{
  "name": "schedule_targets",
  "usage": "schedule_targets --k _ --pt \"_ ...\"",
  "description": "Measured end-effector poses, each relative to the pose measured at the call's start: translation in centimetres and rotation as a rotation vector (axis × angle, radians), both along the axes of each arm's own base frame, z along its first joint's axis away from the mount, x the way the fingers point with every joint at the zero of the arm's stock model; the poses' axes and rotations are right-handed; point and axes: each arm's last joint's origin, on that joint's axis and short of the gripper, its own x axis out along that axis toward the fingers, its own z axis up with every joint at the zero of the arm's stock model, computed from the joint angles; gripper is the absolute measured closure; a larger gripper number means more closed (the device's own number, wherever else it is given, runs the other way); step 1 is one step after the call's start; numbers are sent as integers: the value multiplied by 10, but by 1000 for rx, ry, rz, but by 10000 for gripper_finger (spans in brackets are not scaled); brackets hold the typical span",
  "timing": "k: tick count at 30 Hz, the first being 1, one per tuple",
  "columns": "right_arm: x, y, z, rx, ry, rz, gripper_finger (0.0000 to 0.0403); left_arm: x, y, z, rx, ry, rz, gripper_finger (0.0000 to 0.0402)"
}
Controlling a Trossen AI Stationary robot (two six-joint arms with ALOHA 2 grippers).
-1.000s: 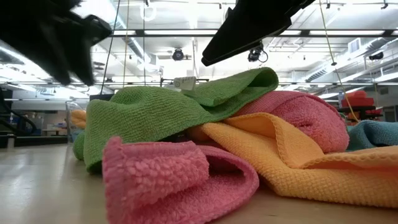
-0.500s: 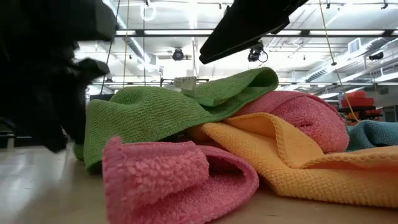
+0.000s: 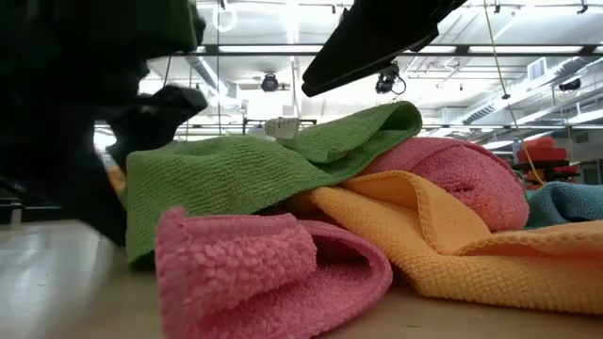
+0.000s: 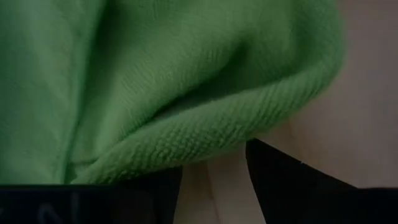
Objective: Fold microfiber towels
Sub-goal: Fold the left green microfiber towel
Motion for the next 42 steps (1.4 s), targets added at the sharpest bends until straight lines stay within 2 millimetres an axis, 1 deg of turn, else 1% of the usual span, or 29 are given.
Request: schedule_targets --k 6,10,13,17,18,22,24,26,28,31,34,36,39,42 --pt "0 0 0 2 -3 0 199 3 0 -12 54 27 -36 235" --pt "0 0 0 2 -3 0 199 5 2 -14 35 37 -14 257" --pt "0 0 0 1 -3 0 199 4 2 -13 22 34 -4 296" --pt "0 0 0 3 -3 -1 199 4 2 -14 9 36 17 374" --pt "0 0 0 3 -3 -1 199 4 2 -14 8 35 22 386" --pt "0 0 0 3 -3 -1 199 2 -1 -9 -4 25 43 384" --pt "0 0 0 4 -3 -2 199 0 -4 -2 -13 23 52 383" --pt "0 0 0 4 -3 -2 199 1 -12 14 -91 4 73 385" --pt "0 0 0 5 -3 -3 199 1 -18 32 -205 31 88 387" --pt "0 0 0 5 -3 -3 199 -3 -28 44 -327 121 113 385" --pt "0 1 0 5 -3 0 199 -7 -39 53 -378 123 93 376" --pt "0 1 0 7 -3 -1 199 -9 -44 52 -387 121 83 375" --pt "0 1 0 21 1 3 199 -9 -47 45 -396 134 113 377" --pt "0 2 0 37 9 19 199 -4 -50 36 -396 129 112 379"
